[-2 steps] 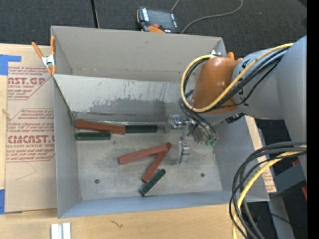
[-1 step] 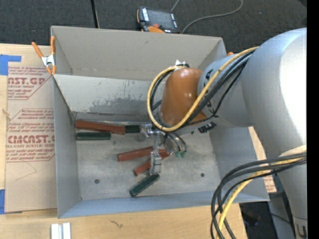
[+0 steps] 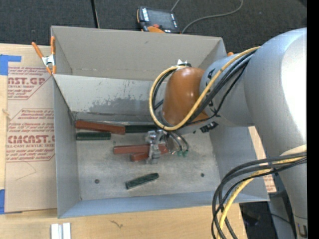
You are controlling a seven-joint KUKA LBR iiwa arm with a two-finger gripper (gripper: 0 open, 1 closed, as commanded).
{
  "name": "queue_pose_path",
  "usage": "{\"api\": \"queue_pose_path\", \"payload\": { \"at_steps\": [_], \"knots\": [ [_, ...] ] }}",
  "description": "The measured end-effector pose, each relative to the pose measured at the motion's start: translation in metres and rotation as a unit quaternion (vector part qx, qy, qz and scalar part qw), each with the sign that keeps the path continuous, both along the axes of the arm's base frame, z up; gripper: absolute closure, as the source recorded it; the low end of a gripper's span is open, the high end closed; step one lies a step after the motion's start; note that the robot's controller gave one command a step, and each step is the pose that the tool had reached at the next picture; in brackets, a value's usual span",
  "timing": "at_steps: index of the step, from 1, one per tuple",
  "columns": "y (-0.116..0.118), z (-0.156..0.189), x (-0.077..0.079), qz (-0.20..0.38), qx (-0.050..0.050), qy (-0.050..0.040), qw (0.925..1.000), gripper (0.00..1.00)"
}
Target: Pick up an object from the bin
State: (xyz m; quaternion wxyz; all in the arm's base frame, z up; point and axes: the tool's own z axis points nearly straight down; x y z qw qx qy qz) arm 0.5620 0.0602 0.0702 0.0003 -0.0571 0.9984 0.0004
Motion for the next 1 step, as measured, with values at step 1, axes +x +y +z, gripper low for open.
{"api": "queue_pose_path", "payload": {
  "at_steps": [1],
  "knots": [
    [-0.0239,0.1726,0.0076,-0.028,0.0,-0.0045,0.9996,1.0]
  ]
}}
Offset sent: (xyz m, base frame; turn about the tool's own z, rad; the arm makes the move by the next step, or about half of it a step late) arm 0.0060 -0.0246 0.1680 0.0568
